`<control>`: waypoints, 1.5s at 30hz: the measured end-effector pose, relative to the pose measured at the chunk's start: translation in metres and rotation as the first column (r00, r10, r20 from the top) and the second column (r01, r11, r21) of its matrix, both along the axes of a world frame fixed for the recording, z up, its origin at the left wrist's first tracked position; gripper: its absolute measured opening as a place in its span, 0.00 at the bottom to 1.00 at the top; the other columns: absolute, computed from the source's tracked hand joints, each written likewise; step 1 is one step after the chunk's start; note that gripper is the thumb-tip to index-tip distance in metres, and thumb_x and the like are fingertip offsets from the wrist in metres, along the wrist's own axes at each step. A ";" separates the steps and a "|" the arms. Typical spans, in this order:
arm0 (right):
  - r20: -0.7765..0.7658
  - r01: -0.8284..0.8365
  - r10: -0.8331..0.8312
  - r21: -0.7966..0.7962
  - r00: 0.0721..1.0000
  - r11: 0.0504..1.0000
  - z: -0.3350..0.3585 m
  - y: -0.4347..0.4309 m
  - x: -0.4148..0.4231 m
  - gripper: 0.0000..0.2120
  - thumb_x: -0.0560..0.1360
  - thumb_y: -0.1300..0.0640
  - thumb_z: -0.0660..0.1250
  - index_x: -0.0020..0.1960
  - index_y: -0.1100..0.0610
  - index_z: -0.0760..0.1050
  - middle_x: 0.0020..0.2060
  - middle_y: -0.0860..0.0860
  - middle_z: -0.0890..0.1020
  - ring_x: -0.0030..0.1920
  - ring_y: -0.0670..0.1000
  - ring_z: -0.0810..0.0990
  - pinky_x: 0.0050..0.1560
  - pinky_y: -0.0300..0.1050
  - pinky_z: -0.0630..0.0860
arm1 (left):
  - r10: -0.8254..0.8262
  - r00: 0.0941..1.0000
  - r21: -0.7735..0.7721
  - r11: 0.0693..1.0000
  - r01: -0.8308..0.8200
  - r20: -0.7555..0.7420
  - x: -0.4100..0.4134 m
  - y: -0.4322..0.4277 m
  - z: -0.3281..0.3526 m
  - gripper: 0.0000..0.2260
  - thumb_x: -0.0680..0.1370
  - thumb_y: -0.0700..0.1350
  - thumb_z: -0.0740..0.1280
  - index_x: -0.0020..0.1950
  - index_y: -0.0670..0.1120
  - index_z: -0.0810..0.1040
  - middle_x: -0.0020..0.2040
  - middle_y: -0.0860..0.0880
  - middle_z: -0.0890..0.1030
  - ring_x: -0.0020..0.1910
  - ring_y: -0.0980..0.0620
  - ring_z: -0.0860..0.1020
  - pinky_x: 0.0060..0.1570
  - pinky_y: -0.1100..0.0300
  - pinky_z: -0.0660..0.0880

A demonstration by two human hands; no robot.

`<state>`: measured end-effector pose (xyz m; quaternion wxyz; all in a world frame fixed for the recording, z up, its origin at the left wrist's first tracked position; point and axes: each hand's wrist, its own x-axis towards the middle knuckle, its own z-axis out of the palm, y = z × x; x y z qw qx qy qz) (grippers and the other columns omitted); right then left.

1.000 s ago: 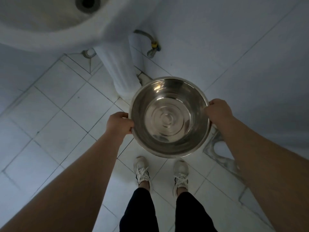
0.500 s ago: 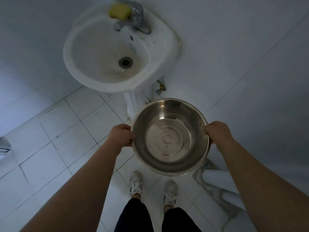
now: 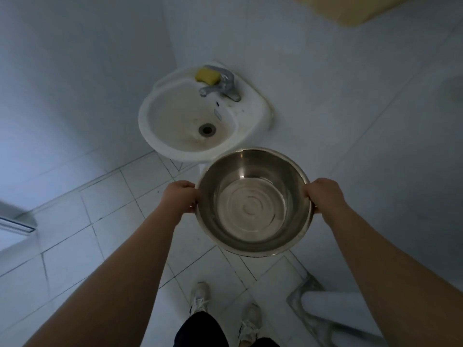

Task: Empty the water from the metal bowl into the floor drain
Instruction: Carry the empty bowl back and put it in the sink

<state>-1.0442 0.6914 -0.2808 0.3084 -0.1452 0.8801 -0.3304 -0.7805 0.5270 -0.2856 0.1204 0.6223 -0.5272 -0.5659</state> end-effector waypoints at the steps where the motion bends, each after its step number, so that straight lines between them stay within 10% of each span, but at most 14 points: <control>1: 0.006 -0.004 0.004 -0.012 1.000 1.000 0.006 -0.003 0.002 0.05 0.64 0.65 0.64 0.40 0.63 0.74 0.37 0.62 0.78 0.36 0.61 0.80 0.47 0.61 0.81 | 0.011 1.000 -0.014 1.000 -0.011 -0.009 0.003 -0.002 0.004 0.07 0.69 0.30 0.68 0.44 0.40 0.80 0.39 0.41 0.80 0.33 0.47 0.79 0.25 0.61 0.77; 18: -0.031 -0.009 0.006 -0.094 0.999 0.996 0.039 -0.143 0.101 0.10 0.67 0.63 0.65 0.44 0.69 0.76 0.38 0.64 0.82 0.36 0.62 0.83 0.41 0.56 0.82 | 0.028 0.993 -0.053 0.998 -0.034 -0.113 0.106 -0.134 0.046 0.15 0.70 0.29 0.66 0.54 0.38 0.81 0.37 0.43 0.79 0.32 0.48 0.77 0.30 0.57 0.78; 24: -0.058 0.088 -0.098 -0.148 0.994 0.985 0.028 -0.204 0.158 0.05 0.67 0.60 0.63 0.37 0.64 0.73 0.34 0.59 0.78 0.35 0.57 0.77 0.38 0.47 0.74 | -0.115 0.992 -0.107 0.988 0.109 -0.060 0.148 -0.208 0.054 0.16 0.73 0.30 0.62 0.58 0.41 0.79 0.45 0.40 0.81 0.43 0.39 0.81 0.47 0.46 0.81; 45: 0.006 0.250 -0.252 -0.142 0.968 0.958 -0.005 -0.354 0.142 0.05 0.69 0.61 0.63 0.34 0.59 0.73 0.30 0.56 0.76 0.34 0.56 0.76 0.38 0.46 0.73 | -0.197 0.980 -0.081 0.977 0.195 -0.012 0.085 -0.405 0.034 0.17 0.70 0.30 0.61 0.55 0.41 0.81 0.40 0.42 0.80 0.34 0.46 0.77 0.30 0.58 0.76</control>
